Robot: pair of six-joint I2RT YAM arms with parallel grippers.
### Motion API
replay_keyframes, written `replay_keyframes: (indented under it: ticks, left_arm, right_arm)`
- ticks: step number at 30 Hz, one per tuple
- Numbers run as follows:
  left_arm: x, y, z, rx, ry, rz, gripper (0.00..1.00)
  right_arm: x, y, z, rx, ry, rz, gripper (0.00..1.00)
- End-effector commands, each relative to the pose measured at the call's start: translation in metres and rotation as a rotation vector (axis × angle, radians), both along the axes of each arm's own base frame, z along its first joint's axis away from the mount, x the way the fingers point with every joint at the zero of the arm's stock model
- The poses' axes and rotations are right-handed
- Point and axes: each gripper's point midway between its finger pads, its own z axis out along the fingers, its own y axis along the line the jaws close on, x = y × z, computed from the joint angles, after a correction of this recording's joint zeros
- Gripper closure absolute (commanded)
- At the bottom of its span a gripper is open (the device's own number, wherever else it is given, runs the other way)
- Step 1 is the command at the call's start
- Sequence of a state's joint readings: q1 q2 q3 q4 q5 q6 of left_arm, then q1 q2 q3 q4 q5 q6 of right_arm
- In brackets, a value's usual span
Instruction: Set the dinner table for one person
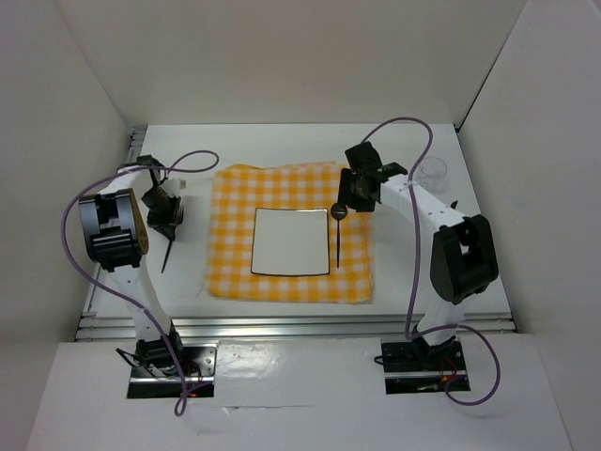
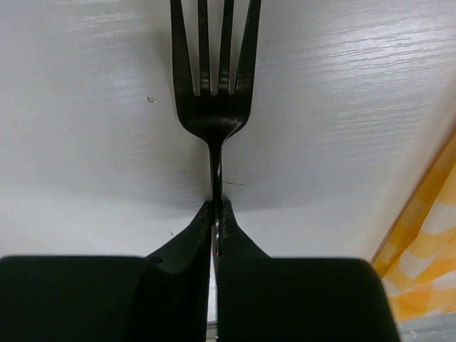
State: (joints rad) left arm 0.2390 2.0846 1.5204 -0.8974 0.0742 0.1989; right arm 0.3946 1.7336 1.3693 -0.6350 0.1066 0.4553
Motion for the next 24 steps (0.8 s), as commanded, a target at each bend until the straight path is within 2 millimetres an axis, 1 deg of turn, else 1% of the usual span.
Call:
replay_keyframes:
  ticks: [1,2,3,4,6,7,8,9,10,11,12,13,16,17,19,20,21,22,23,24]
  left_arm:
    - [0.002,-0.019,-0.025,-0.103,-0.012,0.005,1.0]
    - [0.003,-0.015,-0.02,-0.099,-0.026,0.013,1.0]
    - [0.002,-0.018,-0.017,-0.114,-0.032,0.023,1.0]
    - [0.006,-0.02,-0.005,-0.119,-0.068,0.02,1.0]
    - [0.009,-0.015,0.006,-0.111,-0.1,0.029,1.0]
    - [0.011,-0.015,0.016,-0.106,-0.125,0.036,1.0]
    - [0.016,-0.016,0.023,-0.111,-0.149,0.033,1.0]
    - [0.014,-0.018,0.023,-0.122,-0.142,0.033,1.0]
    - [0.019,-0.017,0.031,-0.118,-0.166,0.04,1.0]
    - [0.017,-0.02,0.037,-0.131,-0.169,0.038,1.0]
    - [0.02,-0.021,0.043,-0.14,-0.19,0.035,1.0]
    - [0.019,-0.022,0.046,-0.14,-0.19,0.035,1.0]
    - [0.022,-0.023,0.067,-0.142,-0.231,0.038,1.0]
    - [0.021,-0.026,0.071,-0.155,-0.232,0.047,1.0]
    - [0.025,-0.029,0.089,-0.168,-0.268,0.051,1.0]
    - [0.021,-0.032,0.094,-0.184,-0.256,0.065,1.0]
    - [0.021,-0.037,0.106,-0.207,-0.277,0.067,1.0]
    - [0.019,-0.043,0.11,-0.21,-0.274,0.054,1.0]
    - [0.017,-0.051,0.116,-0.226,-0.273,0.069,1.0]
    - [0.015,-0.063,0.12,-0.232,-0.269,0.053,1.0]
  right_arm:
    - [0.006,-0.008,0.027,-0.025,-0.051,-0.017,0.42]
    - [0.008,-0.008,0.03,-0.021,-0.059,-0.018,0.42]
    - [0.006,-0.008,0.029,-0.025,-0.051,-0.017,0.42]
    - [0.006,-0.008,0.029,-0.025,-0.051,-0.017,0.42]
    - [0.007,-0.01,0.029,-0.032,-0.054,-0.023,0.42]
    - [0.007,-0.01,0.029,-0.032,-0.054,-0.023,0.42]
    - [0.007,-0.01,0.029,-0.032,-0.054,-0.023,0.42]
    - [0.007,-0.01,0.029,-0.032,-0.054,-0.023,0.42]
    - [0.007,-0.01,0.026,-0.036,-0.045,-0.022,0.42]
    - [0.007,-0.01,0.026,-0.036,-0.045,-0.022,0.42]
    - [0.007,-0.01,0.026,-0.036,-0.045,-0.022,0.42]
    - [0.007,-0.01,0.026,-0.036,-0.045,-0.022,0.42]
    - [0.005,-0.012,0.028,-0.044,-0.048,-0.028,0.42]
    - [0.003,-0.013,0.025,-0.048,-0.04,-0.028,0.42]
    - [0.001,-0.014,0.022,-0.051,-0.032,-0.028,0.42]
    - [0.002,-0.016,0.026,-0.054,-0.044,-0.033,0.42]
    - [0.0,-0.017,0.023,-0.058,-0.036,-0.033,0.42]
    - [0.001,-0.016,0.024,-0.054,-0.044,-0.033,0.42]
    - [0.001,-0.016,0.024,-0.054,-0.044,-0.033,0.42]
    - [-0.001,-0.018,0.023,-0.062,-0.046,-0.038,0.42]
